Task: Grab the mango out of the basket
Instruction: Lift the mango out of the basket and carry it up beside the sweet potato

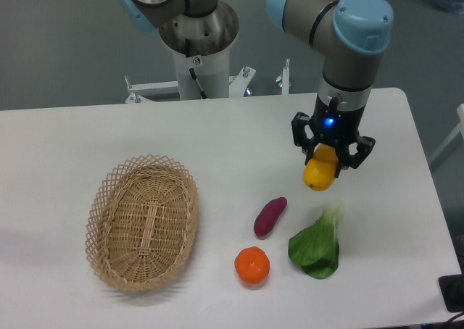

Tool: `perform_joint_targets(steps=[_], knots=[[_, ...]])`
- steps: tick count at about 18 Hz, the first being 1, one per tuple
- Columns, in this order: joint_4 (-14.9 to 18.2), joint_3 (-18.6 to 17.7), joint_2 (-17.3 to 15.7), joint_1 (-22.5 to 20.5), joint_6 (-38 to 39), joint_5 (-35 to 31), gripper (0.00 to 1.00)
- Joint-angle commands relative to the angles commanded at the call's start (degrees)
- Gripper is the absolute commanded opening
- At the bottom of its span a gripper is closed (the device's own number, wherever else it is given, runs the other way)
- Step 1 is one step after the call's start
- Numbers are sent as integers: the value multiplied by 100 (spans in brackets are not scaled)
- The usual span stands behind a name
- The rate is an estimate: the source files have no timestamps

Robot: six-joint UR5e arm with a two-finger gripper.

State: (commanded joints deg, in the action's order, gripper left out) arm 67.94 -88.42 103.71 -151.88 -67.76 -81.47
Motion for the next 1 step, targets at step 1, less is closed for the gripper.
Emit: perform_joint_targets(steps=[1], knots=[[0, 0, 0, 0, 0, 0, 60]])
